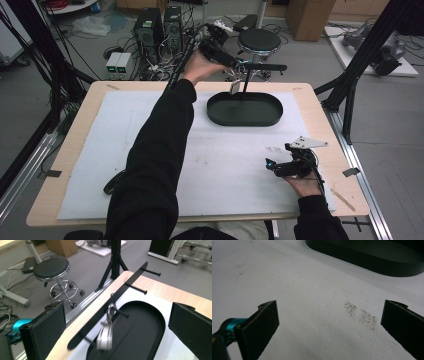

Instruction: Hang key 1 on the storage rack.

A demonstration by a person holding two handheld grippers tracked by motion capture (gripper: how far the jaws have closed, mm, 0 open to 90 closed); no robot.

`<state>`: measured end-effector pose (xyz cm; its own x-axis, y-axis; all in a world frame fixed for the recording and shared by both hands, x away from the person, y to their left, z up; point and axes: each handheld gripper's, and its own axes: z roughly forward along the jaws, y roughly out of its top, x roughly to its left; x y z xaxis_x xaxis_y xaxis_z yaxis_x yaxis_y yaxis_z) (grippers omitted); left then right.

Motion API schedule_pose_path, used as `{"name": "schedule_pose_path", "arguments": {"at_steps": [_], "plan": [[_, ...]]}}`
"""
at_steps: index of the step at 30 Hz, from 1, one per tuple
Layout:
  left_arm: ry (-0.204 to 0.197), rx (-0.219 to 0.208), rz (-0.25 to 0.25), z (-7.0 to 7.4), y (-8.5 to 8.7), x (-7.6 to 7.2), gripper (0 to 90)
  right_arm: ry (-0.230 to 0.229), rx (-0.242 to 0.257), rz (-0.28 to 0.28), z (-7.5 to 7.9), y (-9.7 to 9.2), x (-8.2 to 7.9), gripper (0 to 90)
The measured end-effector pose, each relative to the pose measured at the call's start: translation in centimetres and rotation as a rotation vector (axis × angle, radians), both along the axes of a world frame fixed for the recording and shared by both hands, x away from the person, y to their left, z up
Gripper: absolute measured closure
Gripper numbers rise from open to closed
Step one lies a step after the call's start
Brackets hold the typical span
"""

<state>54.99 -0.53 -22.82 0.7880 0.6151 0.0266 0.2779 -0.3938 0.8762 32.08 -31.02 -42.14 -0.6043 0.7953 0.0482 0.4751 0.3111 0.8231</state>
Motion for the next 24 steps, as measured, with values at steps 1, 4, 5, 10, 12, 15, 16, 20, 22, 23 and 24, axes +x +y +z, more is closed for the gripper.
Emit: {"name": "schedule_pose_path", "arguments": {"at_steps": [1, 4, 5, 10, 12, 15, 16, 20, 22, 23, 24], "plan": [[0.002, -0.011, 0.006, -0.1, 0.3, -0.2, 1.7, 0.000, -0.001, 0.000, 0.0, 0.0, 0.0, 0.8], [-0.001, -0.022, 0.015, -0.4, 1.3, -0.6, 1.7, 0.001, -0.001, -0.001, 0.0, 0.0, 0.0, 0.8], [0.000, -0.030, 0.012, -0.5, 1.6, -0.7, 1.7, 0.000, -0.003, -0.001, 0.0, 0.0, 0.0, 0.8], [0.019, -0.022, 0.012, -1.5, 3.1, -1.0, 1.7, 0.001, -0.003, -0.002, 0.0, 0.1, 0.0, 0.8], [0.026, -0.022, 0.012, -1.9, 3.5, -1.2, 1.7, 0.003, -0.006, -0.001, -0.1, 0.1, 0.0, 0.8], [0.032, -0.023, 0.008, -2.4, 4.1, -1.5, 1.7, 0.003, -0.006, -0.001, -0.1, 0.0, 0.0, 0.8], [0.035, -0.018, 0.005, -2.5, 4.2, -1.7, 1.7, 0.001, -0.007, 0.000, -0.1, 0.0, 0.1, 0.8], [0.041, 0.006, 0.000, -3.1, 4.8, -2.3, 1.7, 0.001, -0.007, -0.002, -0.1, 0.0, 0.0, 0.8], [0.052, 0.014, 0.000, -3.6, 5.1, -2.5, 1.7, 0.002, -0.008, -0.002, -0.1, 0.0, 0.0, 0.8], [0.055, 0.018, 0.002, -3.8, 5.3, -2.7, 1.7, 0.002, -0.008, -0.001, -0.1, 0.0, 0.0, 0.8], [0.057, 0.019, 0.001, -4.0, 5.4, -2.8, 1.7, 0.005, -0.008, -0.001, -0.1, 0.0, 0.0, 0.8]]}}
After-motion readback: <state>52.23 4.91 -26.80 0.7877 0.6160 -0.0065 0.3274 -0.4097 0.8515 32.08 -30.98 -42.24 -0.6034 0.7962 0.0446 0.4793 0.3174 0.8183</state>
